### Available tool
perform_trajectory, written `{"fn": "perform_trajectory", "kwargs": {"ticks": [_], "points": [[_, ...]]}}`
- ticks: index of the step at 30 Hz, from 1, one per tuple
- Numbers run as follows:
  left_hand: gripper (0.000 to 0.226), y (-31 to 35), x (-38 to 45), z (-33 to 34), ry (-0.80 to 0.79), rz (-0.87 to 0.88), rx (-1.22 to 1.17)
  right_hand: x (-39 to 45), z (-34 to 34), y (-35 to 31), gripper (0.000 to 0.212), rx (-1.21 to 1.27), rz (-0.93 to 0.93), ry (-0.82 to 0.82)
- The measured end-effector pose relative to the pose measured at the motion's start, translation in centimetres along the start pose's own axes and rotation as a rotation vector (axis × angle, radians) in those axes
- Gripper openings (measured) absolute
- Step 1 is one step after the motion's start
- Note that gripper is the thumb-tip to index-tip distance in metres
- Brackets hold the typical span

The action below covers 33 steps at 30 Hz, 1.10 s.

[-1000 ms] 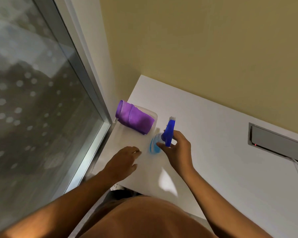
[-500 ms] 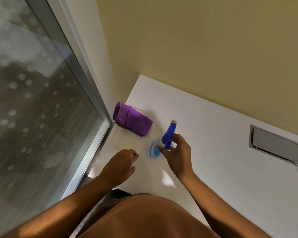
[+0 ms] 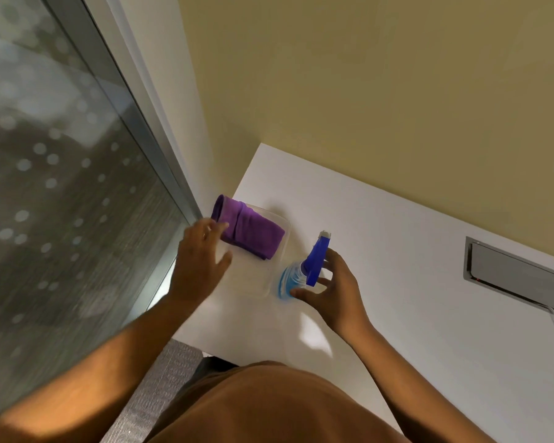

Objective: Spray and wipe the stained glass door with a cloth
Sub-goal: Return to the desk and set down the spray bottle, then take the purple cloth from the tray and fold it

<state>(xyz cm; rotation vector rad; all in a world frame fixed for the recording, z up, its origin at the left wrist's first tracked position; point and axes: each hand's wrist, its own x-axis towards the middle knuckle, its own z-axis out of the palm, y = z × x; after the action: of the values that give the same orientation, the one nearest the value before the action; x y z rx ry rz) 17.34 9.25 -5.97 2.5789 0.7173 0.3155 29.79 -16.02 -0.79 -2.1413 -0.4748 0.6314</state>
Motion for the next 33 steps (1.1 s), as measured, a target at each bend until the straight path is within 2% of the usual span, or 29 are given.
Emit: {"fn": "perform_trajectory", "kwargs": {"ticks": [4, 6, 8, 10, 12, 15, 18, 20, 23, 26, 28, 30, 33], "points": [[0.096, -0.9, 4.3, -0.4, -0.197, -0.305, -0.072, -0.2, -2.0, -0.7, 0.092, -0.021, 0.035, -0.053], [0.09, -0.9, 6.0, -0.2, -0.296, -0.423, -0.149, -0.4, -3.1, -1.1, 0.09, -0.012, 0.062, -0.035], [0.063, -0.8, 6.9, 0.3, -0.313, -0.485, -0.221, -0.6, -4.0, -1.6, 0.085, -0.001, 0.07, 0.003], [0.036, -0.7, 7.2, 0.8, -0.264, -0.497, -0.274, -1.0, -4.7, -2.0, 0.077, 0.019, 0.076, 0.054], [0.023, -0.6, 7.3, 0.9, -0.216, -0.511, -0.295, -1.5, -5.1, -2.3, 0.069, 0.042, 0.074, 0.095], [0.022, -0.1, 7.6, 0.6, -0.257, -0.5, -0.299, -2.4, -5.1, -3.0, 0.057, 0.102, 0.051, 0.164], [0.023, 0.6, 7.3, -0.1, -0.317, -0.451, -0.44, -3.8, -4.5, -4.7, 0.043, 0.151, -0.013, 0.342], [0.021, 0.8, 6.8, -0.7, -0.308, -0.395, -0.535, -4.8, -3.9, -6.5, 0.037, 0.135, -0.118, 0.477], [0.035, 0.8, 6.2, -1.4, -0.265, -0.344, -0.669, -5.9, -2.6, -9.5, 0.033, 0.074, -0.343, 0.563], [0.019, 0.8, 5.6, -2.4, -0.226, -0.347, -0.774, -6.3, -0.7, -11.9, 0.022, 0.019, -0.516, 0.499], [0.02, 0.9, 5.2, -3.6, -0.189, -0.397, -0.879, -6.1, 0.9, -12.9, 0.018, -0.02, -0.565, 0.43], [0.03, 1.0, 4.4, -5.2, -0.161, -0.467, -1.094, -5.9, 2.7, -13.4, 0.022, -0.033, -0.534, 0.34], [0.019, 0.9, 2.7, -8.1, -0.176, -0.581, -1.434, -5.6, 5.5, -13.5, 0.042, -0.042, -0.361, 0.177]]}}
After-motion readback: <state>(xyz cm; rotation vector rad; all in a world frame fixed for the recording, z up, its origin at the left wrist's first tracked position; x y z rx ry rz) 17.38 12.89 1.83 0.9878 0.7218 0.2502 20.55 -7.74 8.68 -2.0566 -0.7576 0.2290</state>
